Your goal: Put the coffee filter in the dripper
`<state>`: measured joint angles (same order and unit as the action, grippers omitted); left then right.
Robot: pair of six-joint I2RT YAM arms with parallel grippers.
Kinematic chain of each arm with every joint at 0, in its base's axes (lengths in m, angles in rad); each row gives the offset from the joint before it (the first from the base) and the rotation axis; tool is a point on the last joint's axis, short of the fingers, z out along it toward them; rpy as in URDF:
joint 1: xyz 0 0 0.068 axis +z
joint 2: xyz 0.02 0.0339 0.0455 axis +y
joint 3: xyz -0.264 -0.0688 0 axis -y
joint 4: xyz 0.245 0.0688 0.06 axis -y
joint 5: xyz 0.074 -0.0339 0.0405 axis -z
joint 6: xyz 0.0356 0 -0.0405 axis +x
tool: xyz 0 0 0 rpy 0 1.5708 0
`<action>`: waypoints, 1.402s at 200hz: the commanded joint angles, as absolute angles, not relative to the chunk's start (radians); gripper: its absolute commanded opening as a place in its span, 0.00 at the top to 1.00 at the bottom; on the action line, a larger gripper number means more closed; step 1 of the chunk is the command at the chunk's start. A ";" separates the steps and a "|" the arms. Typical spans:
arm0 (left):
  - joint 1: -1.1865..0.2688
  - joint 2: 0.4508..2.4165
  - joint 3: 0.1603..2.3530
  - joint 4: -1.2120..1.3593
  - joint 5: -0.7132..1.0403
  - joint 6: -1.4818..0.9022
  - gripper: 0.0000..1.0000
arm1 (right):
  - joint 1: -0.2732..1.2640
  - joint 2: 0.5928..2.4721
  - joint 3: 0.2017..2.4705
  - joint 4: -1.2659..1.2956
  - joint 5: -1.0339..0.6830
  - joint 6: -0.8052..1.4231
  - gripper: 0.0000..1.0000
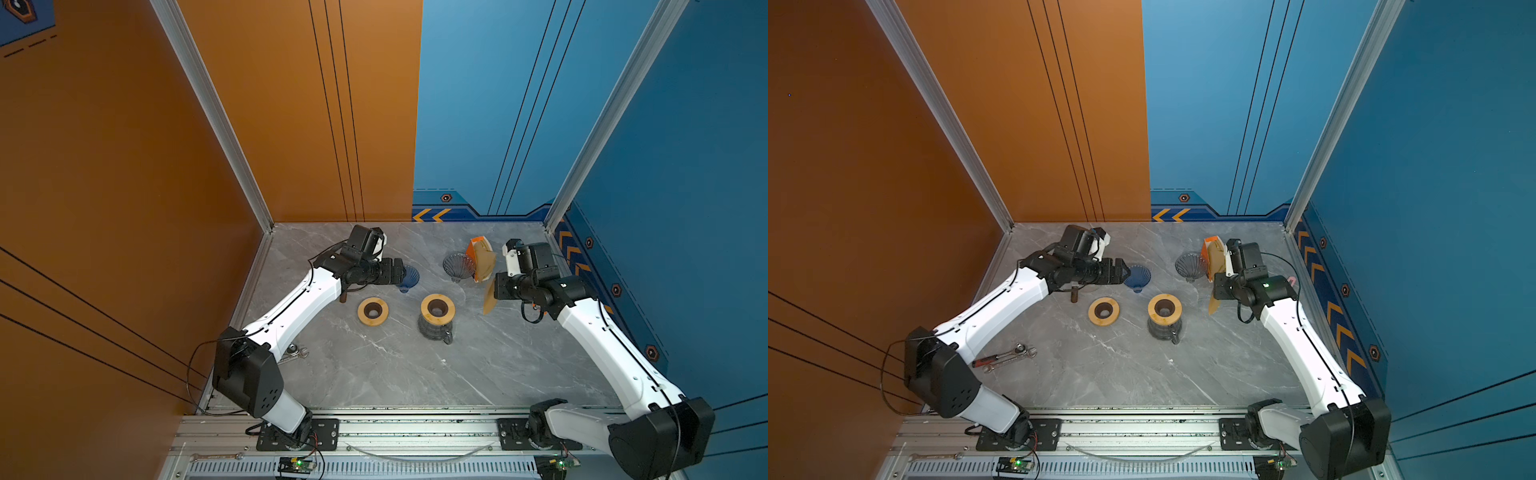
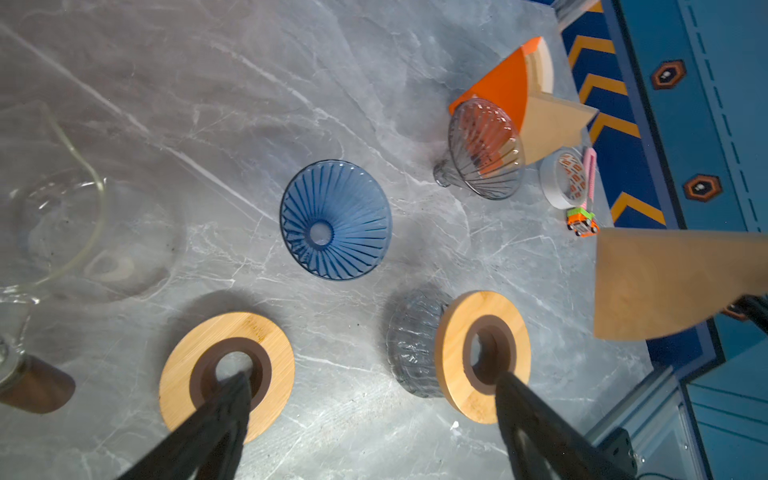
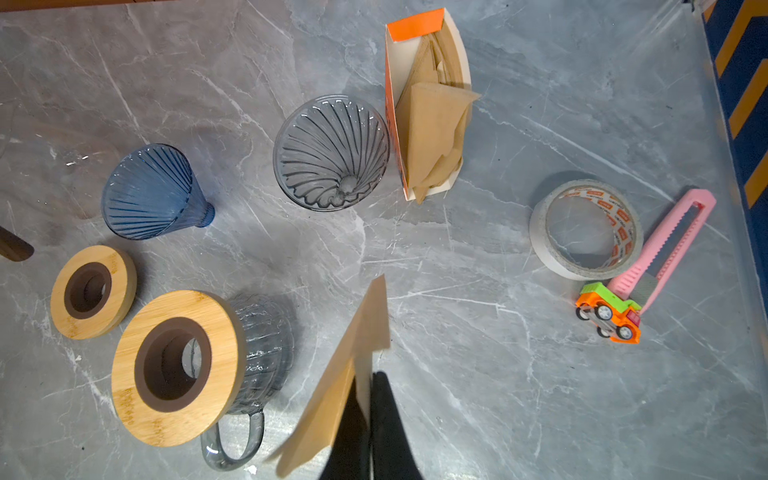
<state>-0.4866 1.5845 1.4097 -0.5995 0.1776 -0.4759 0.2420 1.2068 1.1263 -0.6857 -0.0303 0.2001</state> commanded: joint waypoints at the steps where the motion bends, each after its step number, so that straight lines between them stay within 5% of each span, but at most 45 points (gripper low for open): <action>1: -0.479 1.643 1.467 -0.659 0.124 -0.543 0.08 | 0.240 1.176 1.091 -0.602 -0.040 0.198 1.00; 129: -0.491 1.633 1.544 -0.668 0.300 -0.264 0.02 | 0.086 1.439 1.173 -0.470 -0.224 0.095 1.00; 280: -0.478 1.523 1.443 -0.613 0.378 -0.247 0.02 | 0.095 1.841 1.572 -0.695 -0.104 -0.068 1.00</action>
